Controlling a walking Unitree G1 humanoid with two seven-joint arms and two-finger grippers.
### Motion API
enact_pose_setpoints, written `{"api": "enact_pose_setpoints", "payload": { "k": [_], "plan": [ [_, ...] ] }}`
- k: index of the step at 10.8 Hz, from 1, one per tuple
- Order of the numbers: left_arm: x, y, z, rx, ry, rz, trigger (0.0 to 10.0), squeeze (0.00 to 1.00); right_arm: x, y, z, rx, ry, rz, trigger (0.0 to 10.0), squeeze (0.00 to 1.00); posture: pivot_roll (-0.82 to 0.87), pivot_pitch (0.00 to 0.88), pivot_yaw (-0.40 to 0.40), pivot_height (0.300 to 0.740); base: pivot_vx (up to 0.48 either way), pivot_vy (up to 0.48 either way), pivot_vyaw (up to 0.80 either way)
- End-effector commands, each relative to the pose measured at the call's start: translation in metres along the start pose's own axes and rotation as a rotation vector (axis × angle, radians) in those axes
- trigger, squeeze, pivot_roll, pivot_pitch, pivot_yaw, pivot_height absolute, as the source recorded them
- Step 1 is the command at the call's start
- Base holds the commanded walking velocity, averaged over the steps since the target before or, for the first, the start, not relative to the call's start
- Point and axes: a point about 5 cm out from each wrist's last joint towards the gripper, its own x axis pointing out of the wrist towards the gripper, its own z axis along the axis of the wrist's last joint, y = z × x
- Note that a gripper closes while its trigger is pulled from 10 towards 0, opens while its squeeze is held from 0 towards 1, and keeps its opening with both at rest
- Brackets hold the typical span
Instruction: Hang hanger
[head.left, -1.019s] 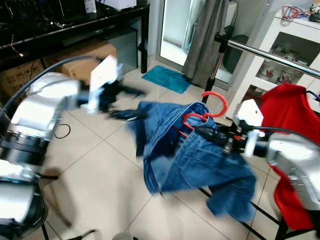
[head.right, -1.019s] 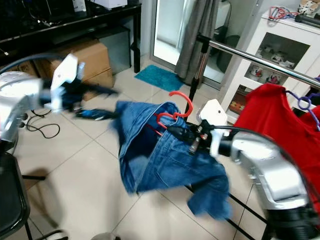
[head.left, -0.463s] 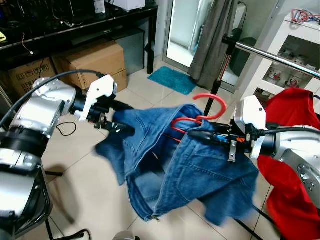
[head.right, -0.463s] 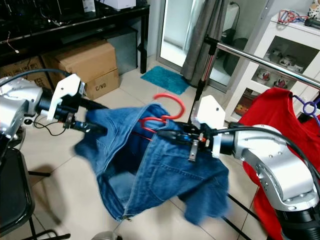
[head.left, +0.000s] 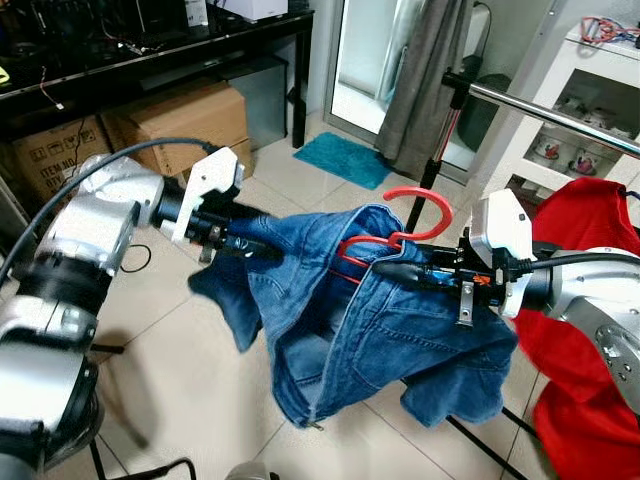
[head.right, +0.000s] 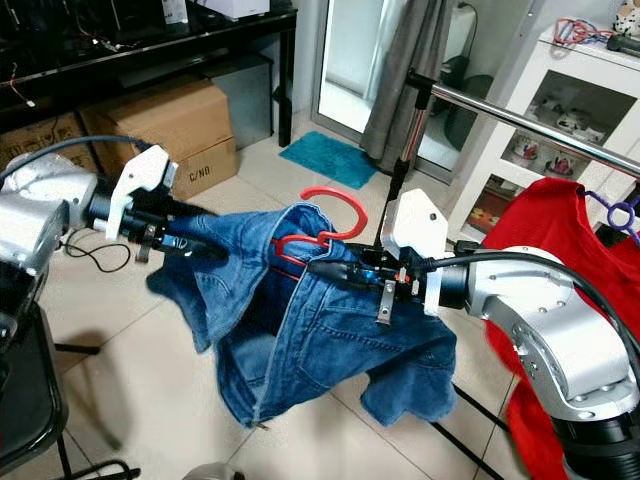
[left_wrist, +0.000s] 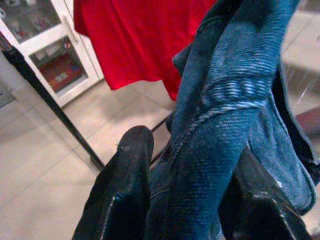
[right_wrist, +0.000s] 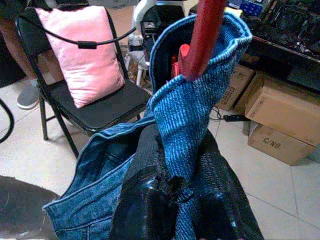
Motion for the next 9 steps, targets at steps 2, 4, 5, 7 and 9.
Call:
{"api": "enact_pose_setpoints", "payload": {
  "k": [2, 4, 5, 7, 9],
  "plan": [
    [0.008, -0.004, 0.013, 0.056, -0.060, -0.036, 0.0, 0.00, 0.001, 0.000, 0.004, -0.019, -0.014, 0.022, 0.0, 0.00, 0.18, 0.000, -0.048, 0.740, 0.000, 0.000, 0.00],
    [0.006, -0.009, 0.013, 0.042, -0.090, -0.045, 0.0, 0.00, 0.001, -0.001, 0.002, -0.012, -0.022, 0.019, 0.0, 0.00, 0.18, 0.000, -0.051, 0.740, 0.000, 0.000, 0.00],
    [0.003, -0.015, 0.013, 0.035, -0.103, -0.059, 0.0, 0.00, -0.001, -0.003, 0.003, -0.002, -0.070, 0.008, 8.5, 0.00, 0.18, 0.000, -0.049, 0.740, 0.000, 0.000, 0.00],
    [0.001, -0.026, 0.011, 0.019, -0.106, -0.083, 0.0, 0.00, -0.005, -0.006, 0.006, 0.077, -0.158, 0.025, 10.0, 0.00, 0.18, 0.000, -0.048, 0.740, 0.000, 0.000, 0.00],
    [0.002, -0.032, 0.008, -0.005, -0.117, -0.075, 0.0, 0.00, -0.002, -0.008, 0.003, 0.098, -0.163, 0.041, 10.0, 0.96, 0.18, 0.000, -0.048, 0.740, 0.000, 0.000, 0.00]
  ]
}}
